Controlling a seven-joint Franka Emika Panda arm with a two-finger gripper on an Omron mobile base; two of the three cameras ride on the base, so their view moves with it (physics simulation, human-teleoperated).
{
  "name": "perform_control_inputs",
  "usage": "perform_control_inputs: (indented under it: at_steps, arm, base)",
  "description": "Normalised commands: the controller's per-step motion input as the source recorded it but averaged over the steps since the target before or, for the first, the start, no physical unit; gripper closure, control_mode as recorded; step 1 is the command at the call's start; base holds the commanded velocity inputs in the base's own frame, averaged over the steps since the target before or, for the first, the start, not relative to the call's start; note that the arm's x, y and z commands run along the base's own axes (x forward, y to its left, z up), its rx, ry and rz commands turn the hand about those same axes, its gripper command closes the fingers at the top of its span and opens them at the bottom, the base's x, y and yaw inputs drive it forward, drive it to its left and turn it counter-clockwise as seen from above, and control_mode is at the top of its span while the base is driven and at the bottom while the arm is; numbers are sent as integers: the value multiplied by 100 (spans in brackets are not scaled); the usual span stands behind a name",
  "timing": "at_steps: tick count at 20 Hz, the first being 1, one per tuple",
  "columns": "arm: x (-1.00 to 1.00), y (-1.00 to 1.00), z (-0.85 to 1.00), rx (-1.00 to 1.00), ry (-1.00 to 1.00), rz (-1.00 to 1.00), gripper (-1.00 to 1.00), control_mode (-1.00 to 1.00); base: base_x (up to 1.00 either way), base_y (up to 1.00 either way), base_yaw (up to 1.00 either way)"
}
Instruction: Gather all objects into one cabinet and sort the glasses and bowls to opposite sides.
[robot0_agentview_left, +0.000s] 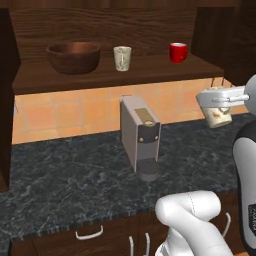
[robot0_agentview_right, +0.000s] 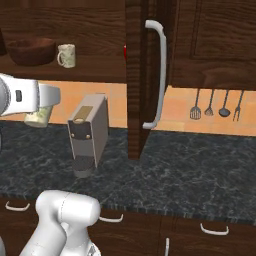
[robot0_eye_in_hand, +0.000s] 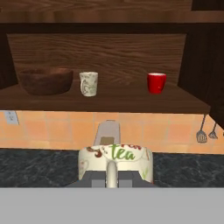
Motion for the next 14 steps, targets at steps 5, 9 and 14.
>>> perform_control_inputs:
  at_steps: [5, 9, 14]
  arm:
    - [0, 0, 0, 0, 0, 0, 100, 100]
    - [0, 0, 0, 0, 0, 0, 100, -100]
    - [12, -5, 19, 0, 0, -18, 100, -100]
  base:
    - [24, -8, 8]
    - [0, 0, 0]
    - [0, 0, 0]
